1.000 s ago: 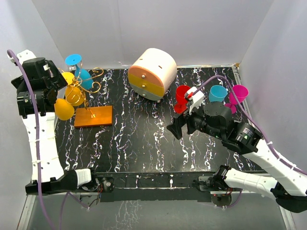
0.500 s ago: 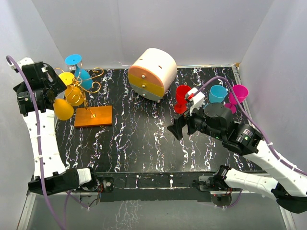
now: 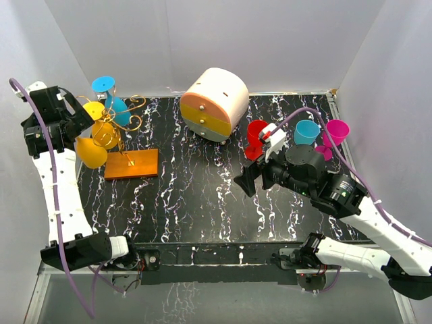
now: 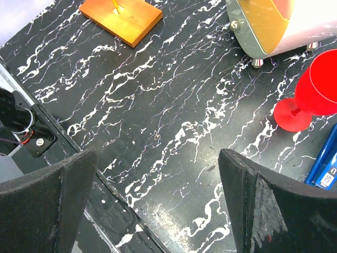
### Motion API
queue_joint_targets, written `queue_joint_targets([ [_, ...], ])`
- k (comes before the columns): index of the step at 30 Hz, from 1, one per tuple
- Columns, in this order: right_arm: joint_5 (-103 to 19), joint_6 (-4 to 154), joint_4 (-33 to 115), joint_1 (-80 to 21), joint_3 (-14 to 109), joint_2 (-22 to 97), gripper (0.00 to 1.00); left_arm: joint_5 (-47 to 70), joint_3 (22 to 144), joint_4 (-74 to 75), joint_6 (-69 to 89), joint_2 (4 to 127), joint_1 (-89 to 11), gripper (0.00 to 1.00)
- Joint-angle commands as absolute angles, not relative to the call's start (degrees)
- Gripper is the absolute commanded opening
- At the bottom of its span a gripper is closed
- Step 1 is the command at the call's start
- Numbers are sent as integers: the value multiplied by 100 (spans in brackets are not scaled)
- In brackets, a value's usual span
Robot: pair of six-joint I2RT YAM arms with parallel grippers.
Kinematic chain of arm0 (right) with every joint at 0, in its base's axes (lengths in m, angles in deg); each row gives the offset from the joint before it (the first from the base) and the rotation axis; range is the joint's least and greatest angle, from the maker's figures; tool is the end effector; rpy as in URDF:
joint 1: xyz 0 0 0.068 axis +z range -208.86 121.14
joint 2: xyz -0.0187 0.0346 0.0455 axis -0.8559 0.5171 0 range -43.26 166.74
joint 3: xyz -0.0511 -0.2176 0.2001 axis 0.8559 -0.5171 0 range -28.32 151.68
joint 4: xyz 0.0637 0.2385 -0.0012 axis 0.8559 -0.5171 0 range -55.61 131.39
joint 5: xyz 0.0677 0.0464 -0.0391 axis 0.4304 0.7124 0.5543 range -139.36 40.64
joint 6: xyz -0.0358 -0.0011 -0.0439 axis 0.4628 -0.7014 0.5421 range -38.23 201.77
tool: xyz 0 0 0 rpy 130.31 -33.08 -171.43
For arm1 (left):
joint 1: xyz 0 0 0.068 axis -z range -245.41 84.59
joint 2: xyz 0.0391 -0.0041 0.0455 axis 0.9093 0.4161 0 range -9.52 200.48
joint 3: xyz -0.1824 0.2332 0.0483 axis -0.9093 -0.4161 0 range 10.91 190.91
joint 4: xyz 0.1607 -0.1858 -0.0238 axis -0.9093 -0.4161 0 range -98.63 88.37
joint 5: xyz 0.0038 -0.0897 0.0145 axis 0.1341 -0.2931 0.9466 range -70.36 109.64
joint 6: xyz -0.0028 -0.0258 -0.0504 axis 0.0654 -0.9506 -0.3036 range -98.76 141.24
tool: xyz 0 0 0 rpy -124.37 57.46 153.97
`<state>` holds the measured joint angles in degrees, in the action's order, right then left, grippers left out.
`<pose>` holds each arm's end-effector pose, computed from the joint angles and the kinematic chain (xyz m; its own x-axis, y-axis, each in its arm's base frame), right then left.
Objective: Take the wine glass off the wine glass rack
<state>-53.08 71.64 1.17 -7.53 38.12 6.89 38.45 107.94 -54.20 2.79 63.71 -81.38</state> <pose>0.0894 0.1076 0.4135 -0.3802 -0.1940 -0.9044 -0.6859 0.7151 0.1350 0.2071 0.0726 0.4868 -0.2705 -0.3891 -0.8806 -0.6513 0.7475 -0.1302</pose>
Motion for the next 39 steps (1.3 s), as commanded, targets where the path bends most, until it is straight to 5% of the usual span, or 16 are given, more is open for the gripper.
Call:
queue_joint_targets([
  [1, -5322, 7237, 536, -727, 3747, 666, 98, 3635, 10846, -5276, 282, 6384, -8230, 98],
  [20, -5371, 7215, 540, -725, 3699, 657, 98, 3545, 10815, -5188, 97, 6194, -8299, 68],
  [39, -5432, 7196, 536, -729, 3696, 688, 98, 3772, 11266, -5120, 195, 6353, -8299, 64],
])
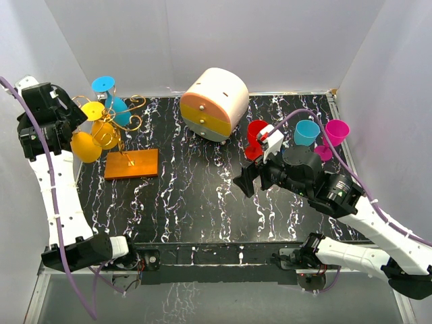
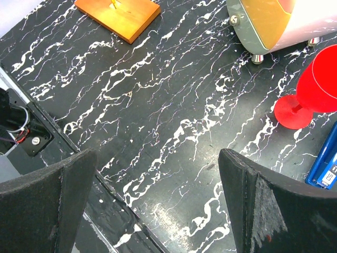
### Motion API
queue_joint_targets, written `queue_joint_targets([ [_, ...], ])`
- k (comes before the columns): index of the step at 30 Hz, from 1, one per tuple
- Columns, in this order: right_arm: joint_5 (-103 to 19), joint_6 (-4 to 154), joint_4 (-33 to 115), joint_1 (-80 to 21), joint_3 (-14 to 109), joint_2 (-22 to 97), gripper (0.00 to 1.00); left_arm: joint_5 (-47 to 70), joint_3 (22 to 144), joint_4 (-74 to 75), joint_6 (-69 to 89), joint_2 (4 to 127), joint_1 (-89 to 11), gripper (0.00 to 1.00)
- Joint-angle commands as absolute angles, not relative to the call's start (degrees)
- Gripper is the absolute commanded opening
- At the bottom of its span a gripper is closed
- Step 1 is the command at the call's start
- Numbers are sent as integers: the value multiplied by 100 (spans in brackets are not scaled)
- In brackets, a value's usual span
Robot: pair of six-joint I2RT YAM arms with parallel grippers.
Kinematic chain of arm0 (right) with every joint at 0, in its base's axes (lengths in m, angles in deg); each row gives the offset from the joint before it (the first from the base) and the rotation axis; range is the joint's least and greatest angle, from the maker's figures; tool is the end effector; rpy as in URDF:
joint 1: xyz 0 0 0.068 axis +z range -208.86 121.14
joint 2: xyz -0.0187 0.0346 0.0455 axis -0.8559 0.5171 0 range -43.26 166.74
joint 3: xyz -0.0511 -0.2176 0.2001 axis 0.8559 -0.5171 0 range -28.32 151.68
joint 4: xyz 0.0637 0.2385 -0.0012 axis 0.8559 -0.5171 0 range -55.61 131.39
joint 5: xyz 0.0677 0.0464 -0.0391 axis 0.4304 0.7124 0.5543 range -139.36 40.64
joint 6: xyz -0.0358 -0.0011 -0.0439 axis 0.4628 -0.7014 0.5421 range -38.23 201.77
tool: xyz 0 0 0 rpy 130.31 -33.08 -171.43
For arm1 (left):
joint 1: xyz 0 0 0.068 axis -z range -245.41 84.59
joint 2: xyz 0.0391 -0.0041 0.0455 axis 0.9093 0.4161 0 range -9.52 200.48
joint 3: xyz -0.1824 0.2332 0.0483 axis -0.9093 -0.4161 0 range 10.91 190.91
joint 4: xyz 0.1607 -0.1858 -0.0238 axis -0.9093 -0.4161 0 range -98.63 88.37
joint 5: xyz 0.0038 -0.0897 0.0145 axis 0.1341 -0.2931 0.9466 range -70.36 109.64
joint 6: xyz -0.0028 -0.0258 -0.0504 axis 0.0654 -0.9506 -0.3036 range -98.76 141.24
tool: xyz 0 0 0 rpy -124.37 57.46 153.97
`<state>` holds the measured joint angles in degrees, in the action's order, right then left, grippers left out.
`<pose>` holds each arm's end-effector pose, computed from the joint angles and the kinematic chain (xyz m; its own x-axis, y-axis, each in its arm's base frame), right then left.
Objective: Take the wine glass off the wine glass rack
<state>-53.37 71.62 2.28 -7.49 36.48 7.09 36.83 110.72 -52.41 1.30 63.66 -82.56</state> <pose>0.0920 0.1107 0.4063 -0.3869 -0.2024 -0.8996 -0.6821 0.7193 0.1315 0.2026 0.0748 0.5036 -0.1836 -0.3977 -0.8990 -0.6405 0.7421 -0.1976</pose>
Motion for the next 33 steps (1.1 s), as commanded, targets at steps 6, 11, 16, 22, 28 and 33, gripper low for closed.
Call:
queue_joint_targets([
  [6, -5461, 7188, 534, -727, 3742, 714, 98, 3759, 11400, -5064, 214, 6554, -8299, 64],
  [11, -5506, 7177, 526, -725, 3751, 726, 98, 3803, 11307, -4959, 261, 6613, -8299, 64],
  [16, -5529, 7171, 518, -729, 3786, 754, 98, 3715, 11312, -4853, 257, 6650, -8307, 64],
  [22, -5555, 7142, 536, -729, 3794, 767, 98, 3136, 11347, -4767, 254, 6637, -8307, 63],
  [28, -5597, 7140, 505, -727, 3850, 779, 98, 2319, 11201, -4589, 496, 6387, -8303, 62],
  [33, -5560, 7122, 484, -728, 3939, 797, 98, 2356, 11148, -4813, 511, 6254, -8308, 61],
])
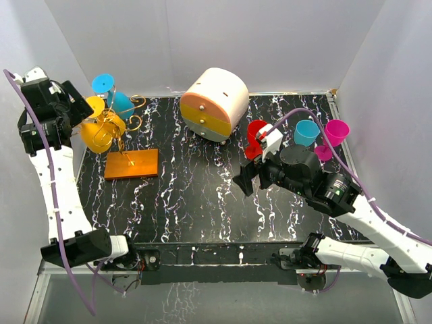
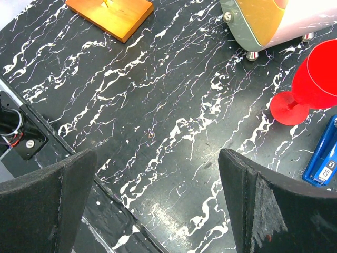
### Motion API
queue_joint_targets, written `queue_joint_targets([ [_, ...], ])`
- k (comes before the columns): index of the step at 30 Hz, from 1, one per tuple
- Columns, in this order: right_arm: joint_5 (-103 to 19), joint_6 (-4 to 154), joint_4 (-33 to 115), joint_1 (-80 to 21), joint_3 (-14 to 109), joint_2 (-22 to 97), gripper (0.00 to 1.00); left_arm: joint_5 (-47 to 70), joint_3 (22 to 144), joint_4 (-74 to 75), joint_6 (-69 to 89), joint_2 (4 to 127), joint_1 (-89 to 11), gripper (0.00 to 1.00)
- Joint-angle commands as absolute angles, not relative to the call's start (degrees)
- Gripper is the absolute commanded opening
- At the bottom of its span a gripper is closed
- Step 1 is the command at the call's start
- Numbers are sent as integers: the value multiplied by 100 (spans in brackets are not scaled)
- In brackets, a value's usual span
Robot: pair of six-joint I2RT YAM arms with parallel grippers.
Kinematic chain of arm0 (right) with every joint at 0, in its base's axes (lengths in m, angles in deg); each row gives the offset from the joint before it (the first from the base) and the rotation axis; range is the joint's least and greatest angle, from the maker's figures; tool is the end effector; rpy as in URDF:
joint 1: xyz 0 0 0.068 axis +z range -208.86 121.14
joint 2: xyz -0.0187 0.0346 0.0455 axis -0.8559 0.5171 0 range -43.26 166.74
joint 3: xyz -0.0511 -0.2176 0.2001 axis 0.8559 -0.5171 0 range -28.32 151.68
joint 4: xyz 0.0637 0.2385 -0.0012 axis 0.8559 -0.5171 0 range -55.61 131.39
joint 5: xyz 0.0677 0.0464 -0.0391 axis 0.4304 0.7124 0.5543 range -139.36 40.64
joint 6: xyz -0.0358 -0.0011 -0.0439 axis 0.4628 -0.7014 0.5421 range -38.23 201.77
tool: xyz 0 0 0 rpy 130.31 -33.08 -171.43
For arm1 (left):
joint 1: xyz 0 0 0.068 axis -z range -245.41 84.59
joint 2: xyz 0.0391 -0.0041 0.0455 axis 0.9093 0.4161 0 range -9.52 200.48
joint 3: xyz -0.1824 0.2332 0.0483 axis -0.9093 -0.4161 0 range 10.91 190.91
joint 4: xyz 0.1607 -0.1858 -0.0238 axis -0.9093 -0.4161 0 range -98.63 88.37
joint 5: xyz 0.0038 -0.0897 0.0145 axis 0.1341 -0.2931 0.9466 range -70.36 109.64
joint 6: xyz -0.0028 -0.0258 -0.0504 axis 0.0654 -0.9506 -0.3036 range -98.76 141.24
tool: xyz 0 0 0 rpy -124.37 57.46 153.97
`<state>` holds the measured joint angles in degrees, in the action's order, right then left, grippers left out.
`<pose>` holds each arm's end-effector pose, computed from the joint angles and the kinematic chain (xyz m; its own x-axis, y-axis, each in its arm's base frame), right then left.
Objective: Take the wine glass off the wine glass rack
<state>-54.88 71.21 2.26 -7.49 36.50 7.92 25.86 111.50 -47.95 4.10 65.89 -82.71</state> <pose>0.0953 0.1132 0.4045 -0.3968 -0.2042 -0.8949 -0.6619 0.7392 0.1248 0.2224 0.0738 0.5070 -0.2135 -0.3735 -0.9027 -0.4763 0.8466 -0.2376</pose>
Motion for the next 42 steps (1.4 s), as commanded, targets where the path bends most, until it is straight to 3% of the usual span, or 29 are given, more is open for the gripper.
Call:
queue_joint_targets([
  [1, -5554, 7116, 477, -727, 3956, 798, 98, 2397, 11124, -4865, 511, 6221, -8301, 61],
  [26, -5163, 6650, 369, -727, 4164, 1011, 98, 3263, 10469, -5632, 94, 5050, -8119, 60],
  [37, -5197, 6388, 464, -727, 4257, 1318, 98, 3669, 11331, -6446, -117, 4749, -7478, 60],
  [42, -5049, 6138, 690, -727, 4261, 1546, 99, 3233, 11369, -6582, -90, 4462, -7168, 60],
])
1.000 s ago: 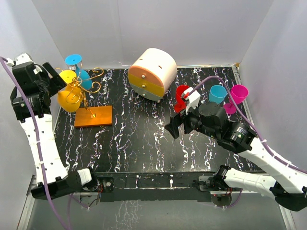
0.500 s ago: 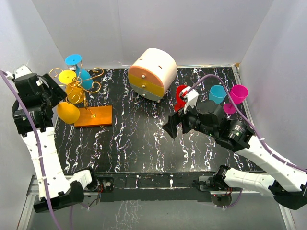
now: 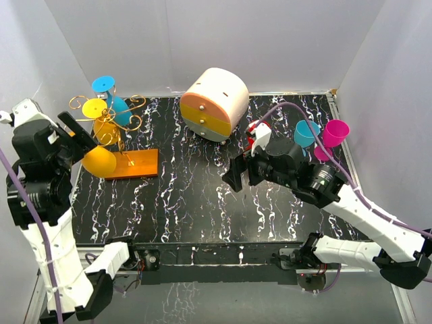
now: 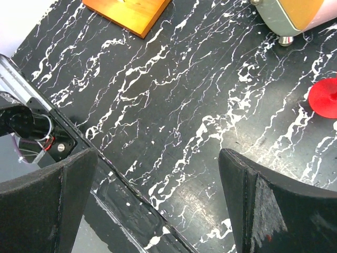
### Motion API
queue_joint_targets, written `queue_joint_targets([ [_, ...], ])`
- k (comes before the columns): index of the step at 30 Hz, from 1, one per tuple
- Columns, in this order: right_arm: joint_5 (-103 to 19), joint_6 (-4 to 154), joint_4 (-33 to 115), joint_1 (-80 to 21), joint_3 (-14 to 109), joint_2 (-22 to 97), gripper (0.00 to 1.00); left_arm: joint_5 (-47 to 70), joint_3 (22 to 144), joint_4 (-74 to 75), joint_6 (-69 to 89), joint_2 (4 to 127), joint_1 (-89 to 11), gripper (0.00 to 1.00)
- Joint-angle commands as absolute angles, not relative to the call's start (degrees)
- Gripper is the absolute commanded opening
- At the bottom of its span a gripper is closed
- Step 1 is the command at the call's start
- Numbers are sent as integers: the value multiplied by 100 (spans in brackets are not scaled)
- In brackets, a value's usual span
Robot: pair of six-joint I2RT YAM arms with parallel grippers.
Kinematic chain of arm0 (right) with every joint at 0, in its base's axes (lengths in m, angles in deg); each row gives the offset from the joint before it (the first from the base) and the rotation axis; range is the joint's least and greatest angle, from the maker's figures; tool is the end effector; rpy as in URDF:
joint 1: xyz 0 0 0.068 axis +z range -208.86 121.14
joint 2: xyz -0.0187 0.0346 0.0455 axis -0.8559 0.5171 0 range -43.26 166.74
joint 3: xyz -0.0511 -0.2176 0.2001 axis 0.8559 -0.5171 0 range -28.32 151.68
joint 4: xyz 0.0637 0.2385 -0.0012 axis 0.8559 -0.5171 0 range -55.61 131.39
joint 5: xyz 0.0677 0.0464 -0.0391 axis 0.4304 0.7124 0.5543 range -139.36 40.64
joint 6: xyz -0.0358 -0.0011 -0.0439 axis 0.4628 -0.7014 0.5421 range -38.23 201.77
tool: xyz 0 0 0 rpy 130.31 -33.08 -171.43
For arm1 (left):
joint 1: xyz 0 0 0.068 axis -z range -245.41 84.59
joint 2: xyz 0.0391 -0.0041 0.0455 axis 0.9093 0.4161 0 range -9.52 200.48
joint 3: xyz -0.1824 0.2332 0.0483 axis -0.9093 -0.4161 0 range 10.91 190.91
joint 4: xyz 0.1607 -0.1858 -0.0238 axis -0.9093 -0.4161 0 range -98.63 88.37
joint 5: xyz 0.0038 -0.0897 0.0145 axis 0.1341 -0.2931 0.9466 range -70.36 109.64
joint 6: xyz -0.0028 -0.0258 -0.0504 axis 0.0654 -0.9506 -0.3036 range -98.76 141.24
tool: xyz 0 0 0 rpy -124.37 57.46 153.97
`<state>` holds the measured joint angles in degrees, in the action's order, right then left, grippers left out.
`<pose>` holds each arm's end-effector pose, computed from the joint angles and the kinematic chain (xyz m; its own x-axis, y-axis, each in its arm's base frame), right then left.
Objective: Take the wine glass off the wine glass rack
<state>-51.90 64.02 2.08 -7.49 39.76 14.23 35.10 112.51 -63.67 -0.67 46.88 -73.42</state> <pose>0.1118 0.1372 0.4063 -0.5164 -0.1581 -0.8416 -0.6287 0.7373 0.2472 0.0825 0.0223 0.5292 -0.1218 -0.3804 -0.9168 -0.4661 0.8374 -0.2855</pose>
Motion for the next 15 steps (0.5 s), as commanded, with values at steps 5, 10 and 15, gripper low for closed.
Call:
queue_joint_targets([
  [5, -4467, 5684, 1289, -727, 4232, 1879, 98, 2117, 11139, -6440, -330, 4190, -7141, 60],
  [10, -3321, 4818, 2691, -727, 3964, 2300, 98, 1058, 10609, -6064, -959, 3989, -7141, 60],
  [15, -2526, 3613, 4530, -727, 3522, 2770, 98, 141, 9935, -5173, -1765, 3744, -7143, 60],
])
